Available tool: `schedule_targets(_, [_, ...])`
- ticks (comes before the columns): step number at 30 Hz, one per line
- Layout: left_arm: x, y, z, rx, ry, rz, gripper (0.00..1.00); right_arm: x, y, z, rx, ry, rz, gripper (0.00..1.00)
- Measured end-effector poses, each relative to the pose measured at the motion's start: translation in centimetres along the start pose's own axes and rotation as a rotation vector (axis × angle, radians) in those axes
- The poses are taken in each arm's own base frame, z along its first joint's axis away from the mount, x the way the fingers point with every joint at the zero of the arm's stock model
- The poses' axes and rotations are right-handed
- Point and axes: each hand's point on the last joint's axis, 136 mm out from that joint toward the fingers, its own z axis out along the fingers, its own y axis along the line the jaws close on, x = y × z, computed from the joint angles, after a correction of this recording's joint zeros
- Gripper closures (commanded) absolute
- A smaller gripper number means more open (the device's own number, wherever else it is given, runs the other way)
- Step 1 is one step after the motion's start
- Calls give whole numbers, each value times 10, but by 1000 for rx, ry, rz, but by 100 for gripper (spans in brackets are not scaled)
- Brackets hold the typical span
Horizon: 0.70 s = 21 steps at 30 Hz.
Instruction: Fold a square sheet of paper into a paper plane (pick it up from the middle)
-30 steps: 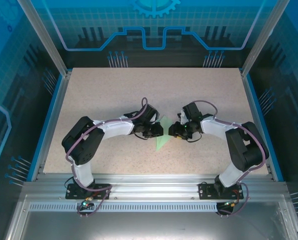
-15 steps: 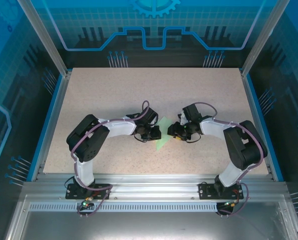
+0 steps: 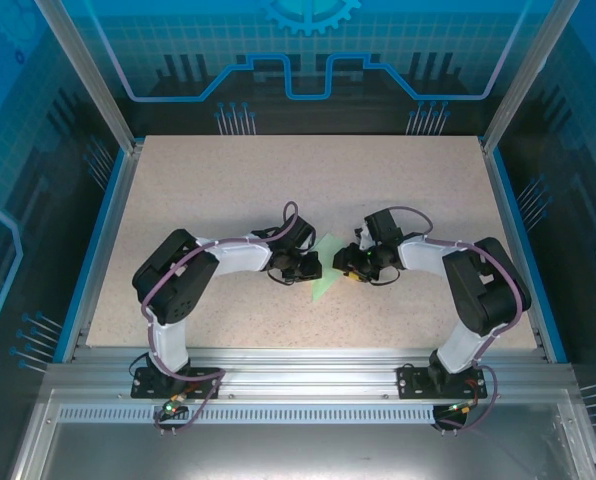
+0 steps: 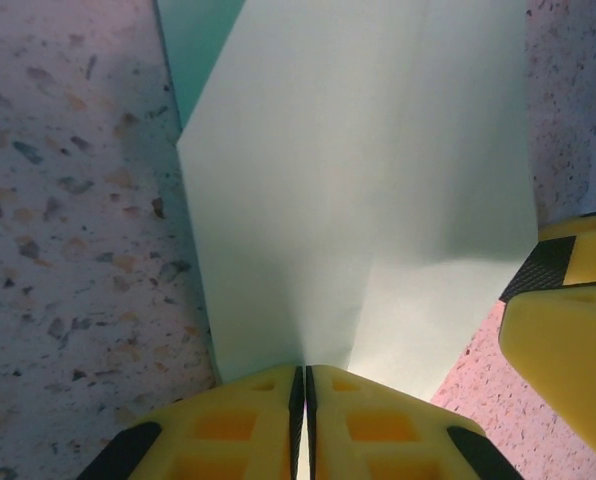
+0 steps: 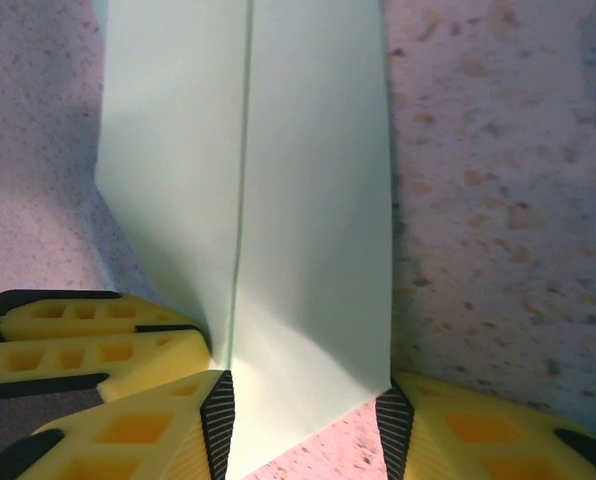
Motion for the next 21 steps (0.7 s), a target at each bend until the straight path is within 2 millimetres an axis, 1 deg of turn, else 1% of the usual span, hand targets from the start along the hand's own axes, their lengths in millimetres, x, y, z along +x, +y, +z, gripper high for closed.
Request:
schedule_targets(12, [2,0,-1,33,-22,-47,85,-10,15,4,-80,-27,6,56])
schedule_targets(17, [4,0,-3,42,-29,-64,86,-11,14,12,-89,-19,6,58])
schedule_targets(21, [8,1,-5,53,-27,-79,87,-11,14,13,-96,-10,9,62])
